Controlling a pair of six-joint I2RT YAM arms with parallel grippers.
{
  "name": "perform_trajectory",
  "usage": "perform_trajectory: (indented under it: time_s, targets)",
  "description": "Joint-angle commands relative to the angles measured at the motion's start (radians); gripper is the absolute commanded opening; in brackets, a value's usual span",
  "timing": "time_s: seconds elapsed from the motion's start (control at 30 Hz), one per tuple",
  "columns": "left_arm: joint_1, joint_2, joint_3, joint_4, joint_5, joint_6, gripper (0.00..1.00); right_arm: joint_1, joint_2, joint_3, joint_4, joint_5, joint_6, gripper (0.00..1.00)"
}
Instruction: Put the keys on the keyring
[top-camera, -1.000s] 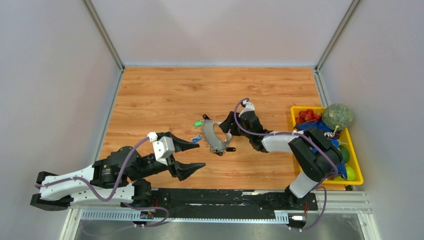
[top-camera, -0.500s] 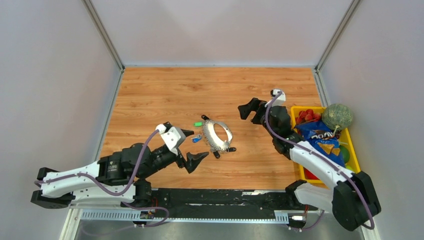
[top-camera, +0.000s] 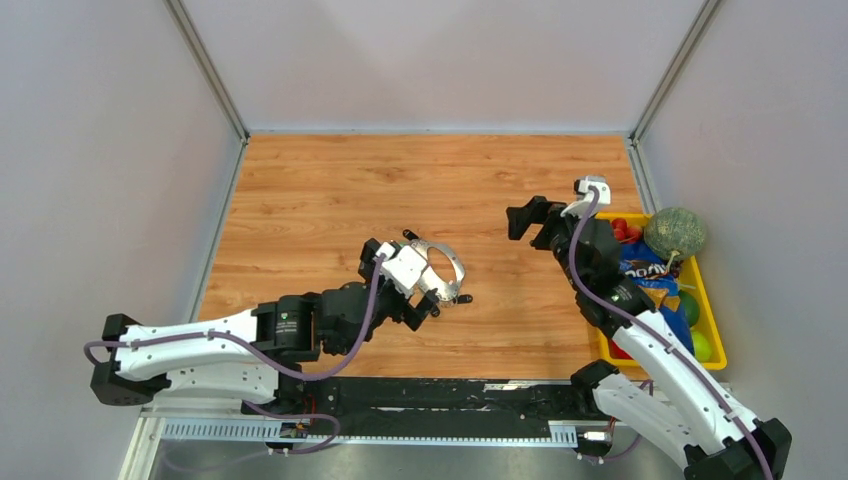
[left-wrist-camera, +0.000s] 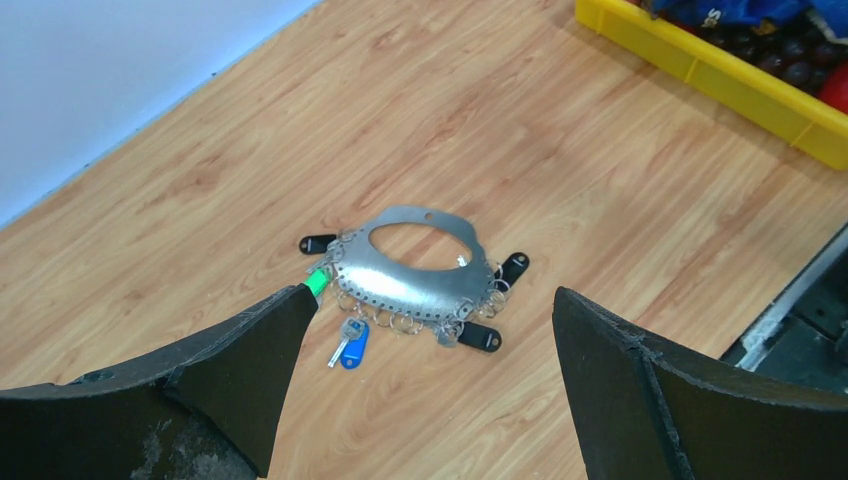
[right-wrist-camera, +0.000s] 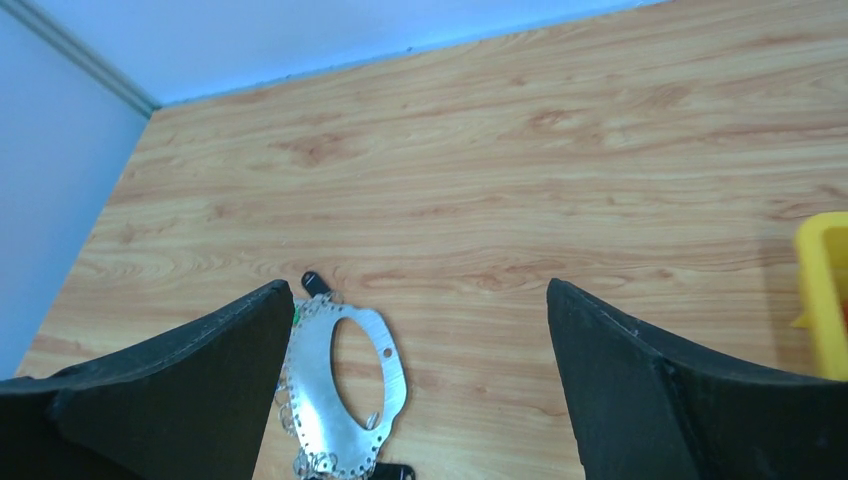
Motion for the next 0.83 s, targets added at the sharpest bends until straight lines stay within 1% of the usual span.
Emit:
perform_trajectory:
  time_s: [0.0, 0.07, 0.1, 0.13, 0.17, 0.2, 0.23, 0.27, 0.3, 0.33, 0.4, 0.5, 0.53, 0.6, 0.7, 0.8]
  targets:
    - [0.038, 0.036, 0.013, 0.101, -0.042, 0.05, 1.0, 0.002, -0.015, 0.124, -0.155, 0.174, -0.017, 1.0]
    - [0.11, 0.04, -0.004, 0.112, 0.025, 0.042, 1.0, 0.005, -0.013, 0.156, -0.198, 0.207, -0.014, 1.0]
    - [0.169, 0.036, -0.01, 0.124, 0.085, 0.036, 1.0, 0.008, -0.018, 0.165, -0.207, 0.213, -0.012, 1.0]
    - [0.199, 0.033, -0.024, 0.13, 0.11, 0.033, 1.0, 0.014, -0.024, 0.173, -0.211, 0.213, -0.01, 1.0]
    - [0.262, 0.028, -0.03, 0.144, 0.154, 0.029, 1.0, 0.017, -0.029, 0.178, -0.213, 0.211, -0.007, 1.0]
    - [0.295, 0.025, -0.044, 0.153, 0.177, 0.028, 1.0, 0.023, -0.035, 0.183, -0.212, 0.207, -0.002, 1.0]
    - [0.363, 0.022, -0.048, 0.169, 0.227, 0.025, 1.0, 0.026, -0.039, 0.189, -0.212, 0.204, 0.003, 1.0]
    - [0.396, 0.021, -0.051, 0.174, 0.264, 0.022, 1.0, 0.034, -0.04, 0.197, -0.214, 0.203, 0.006, 1.0]
    - [0.463, 0.02, -0.049, 0.176, 0.281, 0.015, 1.0, 0.041, -0.039, 0.207, -0.216, 0.201, 0.006, 1.0]
    - [0.495, 0.018, -0.042, 0.176, 0.306, 0.014, 1.0, 0.049, -0.037, 0.216, -0.218, 0.203, 0.006, 1.0]
    - [0.595, 0.011, -0.027, 0.171, 0.338, 0.025, 1.0, 0.068, -0.034, 0.232, -0.222, 0.218, 0.005, 1.0]
    - [0.683, -0.002, -0.006, 0.173, 0.381, 0.059, 1.0, 0.086, -0.017, 0.251, -0.222, 0.239, 0.0, 1.0]
    - [0.733, -0.003, 0.008, 0.168, 0.42, 0.062, 1.0, 0.089, -0.012, 0.257, -0.221, 0.239, -0.001, 1.0]
    - [0.784, 0.005, 0.036, 0.135, 0.458, 0.054, 1.0, 0.098, 0.001, 0.271, -0.22, 0.244, 0.002, 1.0]
    - [0.802, -0.017, 0.027, 0.119, 0.468, 0.051, 1.0, 0.111, 0.025, 0.292, -0.216, 0.218, -0.056, 1.0]
    - [0.803, -0.077, -0.012, 0.158, 0.476, 0.037, 1.0, 0.121, 0.047, 0.291, -0.215, 0.281, -0.056, 1.0]
